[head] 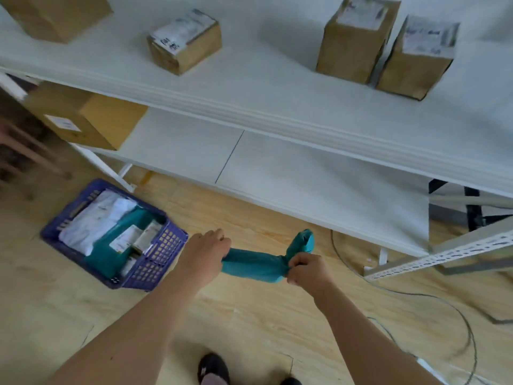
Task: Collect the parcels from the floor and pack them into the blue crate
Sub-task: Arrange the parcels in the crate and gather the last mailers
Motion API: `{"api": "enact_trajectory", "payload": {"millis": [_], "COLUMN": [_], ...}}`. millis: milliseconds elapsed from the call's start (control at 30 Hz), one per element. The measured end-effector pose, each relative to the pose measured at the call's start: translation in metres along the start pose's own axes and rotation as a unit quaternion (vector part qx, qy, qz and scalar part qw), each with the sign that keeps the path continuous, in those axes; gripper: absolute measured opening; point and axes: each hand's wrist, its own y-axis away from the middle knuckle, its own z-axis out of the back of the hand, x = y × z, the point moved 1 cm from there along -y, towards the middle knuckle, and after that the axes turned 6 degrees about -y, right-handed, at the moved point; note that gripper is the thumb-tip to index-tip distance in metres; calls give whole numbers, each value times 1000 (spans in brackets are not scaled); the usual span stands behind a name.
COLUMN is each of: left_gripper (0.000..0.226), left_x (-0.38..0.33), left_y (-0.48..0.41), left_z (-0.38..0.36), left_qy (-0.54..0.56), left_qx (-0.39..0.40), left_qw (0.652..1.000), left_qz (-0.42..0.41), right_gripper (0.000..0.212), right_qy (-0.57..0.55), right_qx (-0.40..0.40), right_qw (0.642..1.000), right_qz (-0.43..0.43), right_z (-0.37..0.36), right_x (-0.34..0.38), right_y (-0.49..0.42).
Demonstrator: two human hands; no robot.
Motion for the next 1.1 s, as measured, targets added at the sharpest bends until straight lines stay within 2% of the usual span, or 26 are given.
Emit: {"api": "enact_trajectory", "payload": {"millis": [67,167,233,333,400,467,600,700,767,800,867,933,967,1000,1033,1100], "left_gripper": [24,33,36,37,38,40,45,67,92,102,103,76,71,67,59,43], "left_x": [20,55,80,117,144,173,237,295,330,351,389,413,422,432,443,467], "left_y": [25,60,84,114,129,140,164,189,205,212,220,224,224,223,221,214], "left_z": [12,14,15,11,6,-3,-14,-40,-60,-70,-82,-92,-97,-100,-104,-108], "left_qy": [-18,-76,-92,-99,-92,-84,-23,125,242,321,519,683,731,755,760,752], "left_qx": [-55,-98,-135,-172,-194,-209,-169,-76,-49,-22,40,97,94,77,45,-4], "left_qw": [998,992,985,978,975,973,985,981,940,898,764,607,554,525,515,514], "left_qz": [8,35,49,66,65,46,37,127,235,300,382,394,387,385,393,411], "right_gripper": [32,9,30,67,84,89,76,70,57,52,45,38,35,34,35,50], "right_qy": [-54,-133,-207,-238,-272,-321,-341,-331,-335,-329,-327,-314,-303,-291,-280,-267], "right_qx": [-7,-32,-30,-16,-16,-27,-32,-38,-32,-20,1,28,40,43,42,31], "right_qw": [998,988,971,955,947,935,932,936,933,934,935,940,943,947,950,954], "right_qz": [-19,-68,-120,-175,-172,-151,-122,-115,-129,-135,-136,-133,-130,-131,-134,-136], "right_z": [-18,-54,-84,-143,-192,-237,-308,-350,-373,-390,-429,-465,-480,-492,-504,-525], "right_x": [20,48,63,81,91,99,113,122,126,130,139,150,156,160,164,171], "right_y": [5,17,29,49,57,62,67,68,70,74,78,86,88,88,86,78]}}
